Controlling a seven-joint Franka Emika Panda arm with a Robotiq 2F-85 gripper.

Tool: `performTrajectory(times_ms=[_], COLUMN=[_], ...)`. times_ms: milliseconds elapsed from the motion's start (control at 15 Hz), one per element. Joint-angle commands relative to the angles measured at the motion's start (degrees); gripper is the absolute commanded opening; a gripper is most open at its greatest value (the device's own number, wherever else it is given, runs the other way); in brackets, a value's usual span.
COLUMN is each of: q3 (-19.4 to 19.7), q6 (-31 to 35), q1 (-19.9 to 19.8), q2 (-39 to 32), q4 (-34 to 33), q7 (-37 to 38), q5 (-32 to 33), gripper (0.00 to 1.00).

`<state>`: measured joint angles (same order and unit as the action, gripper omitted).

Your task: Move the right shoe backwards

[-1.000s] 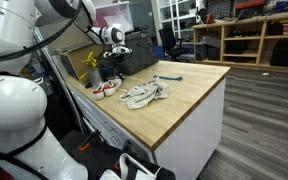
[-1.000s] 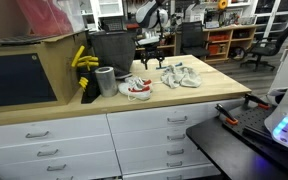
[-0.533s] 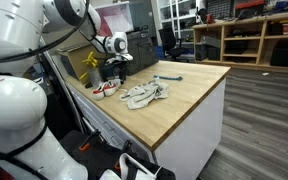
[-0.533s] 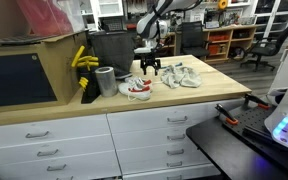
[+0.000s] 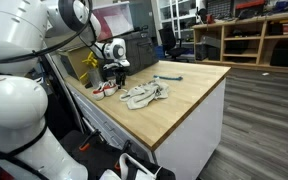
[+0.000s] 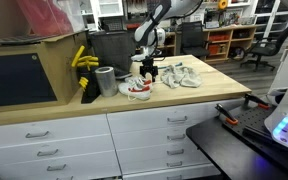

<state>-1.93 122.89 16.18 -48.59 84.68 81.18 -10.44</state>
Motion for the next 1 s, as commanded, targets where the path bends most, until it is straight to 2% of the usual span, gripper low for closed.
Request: performTrajectory(times_ms=[0, 467, 600, 733, 800, 867, 933], q3=[-0.6, -0.9, -1.0, -1.0, -0.9, -0.8, -0.7], q6=[0.2, -0.8, -0.8, -0.4, -0.4, 1.3, 1.6], q1=[-0.2, 0.3, 0.4, 0.6, 0.7, 0.2, 0.2], q2=[0.3, 1.6, 2.1, 2.8, 3.1, 3.2, 3.6], q4=[0.7, 1.7, 2.4, 3.9, 4.3, 6.2, 6.8], q7=[1.5, 1.9, 1.7, 1.6, 1.5, 0.6, 0.5], q5=[-1.0, -0.8, -0.7, -0.6, -0.5, -0.5, -0.5], gripper=[0.66, 0.12, 0.00, 0.00, 0.18, 0.26, 0.30])
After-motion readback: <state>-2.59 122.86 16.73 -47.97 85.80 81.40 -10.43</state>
